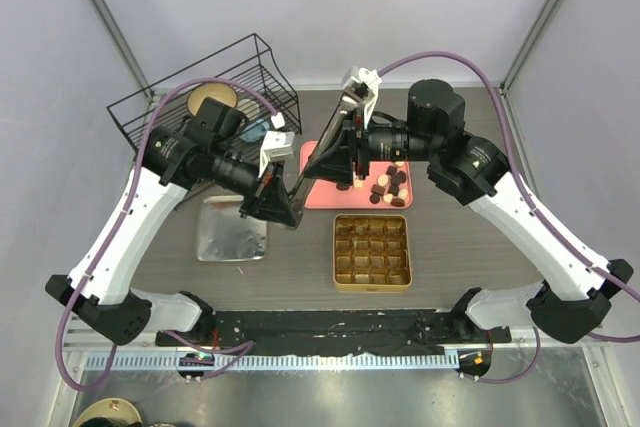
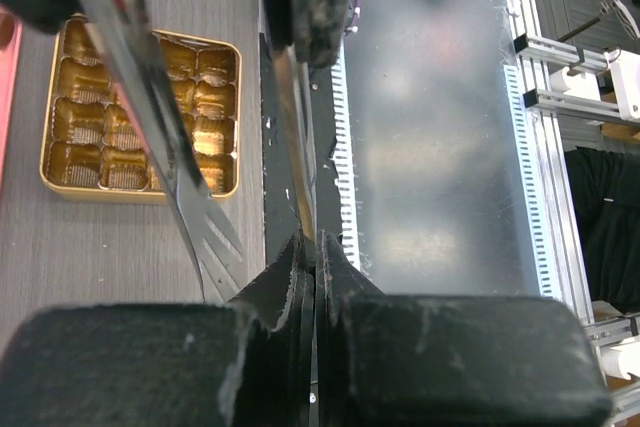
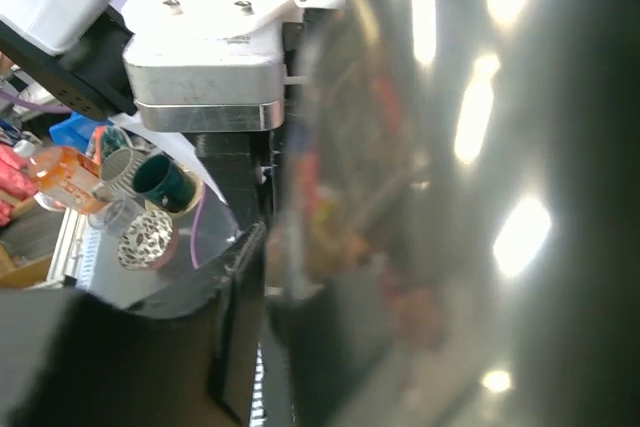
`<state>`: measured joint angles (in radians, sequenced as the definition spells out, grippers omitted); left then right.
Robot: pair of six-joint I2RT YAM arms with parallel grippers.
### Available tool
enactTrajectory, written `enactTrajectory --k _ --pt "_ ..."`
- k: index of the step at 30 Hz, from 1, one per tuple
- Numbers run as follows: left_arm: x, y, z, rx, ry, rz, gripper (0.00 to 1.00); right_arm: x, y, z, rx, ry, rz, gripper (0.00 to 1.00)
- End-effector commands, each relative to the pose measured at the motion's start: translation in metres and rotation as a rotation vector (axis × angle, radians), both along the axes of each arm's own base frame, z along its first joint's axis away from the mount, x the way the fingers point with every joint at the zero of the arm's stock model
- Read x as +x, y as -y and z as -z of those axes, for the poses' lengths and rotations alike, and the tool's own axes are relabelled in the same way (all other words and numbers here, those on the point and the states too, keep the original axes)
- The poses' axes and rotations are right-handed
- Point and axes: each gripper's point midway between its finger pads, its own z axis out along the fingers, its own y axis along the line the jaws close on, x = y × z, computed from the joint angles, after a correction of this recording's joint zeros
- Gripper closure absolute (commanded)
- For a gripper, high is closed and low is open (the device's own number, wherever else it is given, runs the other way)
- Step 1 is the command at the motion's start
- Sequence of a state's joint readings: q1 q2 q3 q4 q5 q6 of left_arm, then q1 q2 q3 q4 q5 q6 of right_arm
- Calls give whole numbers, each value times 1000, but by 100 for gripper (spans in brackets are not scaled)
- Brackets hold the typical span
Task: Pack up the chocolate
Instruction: Pick up the clamp from the center of the board, then adjust the clamp.
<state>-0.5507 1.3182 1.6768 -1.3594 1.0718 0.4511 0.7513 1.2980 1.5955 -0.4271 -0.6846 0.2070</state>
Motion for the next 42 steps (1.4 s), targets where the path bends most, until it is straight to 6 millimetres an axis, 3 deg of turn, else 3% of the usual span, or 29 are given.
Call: enactTrajectory --k 1,4,7,8,11,14,18,19,21,23,26,27,34,40,42 --pt "-44 -21 -3 74 -200 29 99 -3 9 -34 83 72 41 64" --pt "-45 -23 -2 82 -191 25 92 -4 12 -38 98 71 51 71" --pt "-43 -29 1 115 -146 -5 60 -5 16 -40 105 68 78 77" --pt "-41 -30 1 125 -128 -18 34 -5 17 -40 106 68 88 78" --pt "-23 -37 0 166 -20 -135 12 -4 25 -46 114 81 130 81" --pt "-4 -47 -8 193 97 -261 3 -2 34 -49 101 101 181 83" --pt "22 -58 -10 228 219 -408 0 0 42 -49 79 112 239 87" --pt "34 -64 1 278 227 -478 0 0 43 -48 79 111 248 89" --pt "53 -67 -4 254 309 -557 0 3 41 -47 83 118 286 91" --pt "75 -73 -8 252 393 -653 0 7 36 -46 90 112 311 92" --pt "87 -79 -10 221 485 -715 0 11 24 -49 123 97 342 93" --pt "93 -75 -21 168 537 -726 0 8 12 -49 129 89 329 94" --pt "87 -73 -19 126 630 -682 0 22 -24 -39 127 46 450 96" --pt "49 -57 1 110 546 -459 0 35 -33 -43 176 44 568 97" --pt "46 -56 7 116 531 -440 0 36 -32 -48 200 46 588 97"
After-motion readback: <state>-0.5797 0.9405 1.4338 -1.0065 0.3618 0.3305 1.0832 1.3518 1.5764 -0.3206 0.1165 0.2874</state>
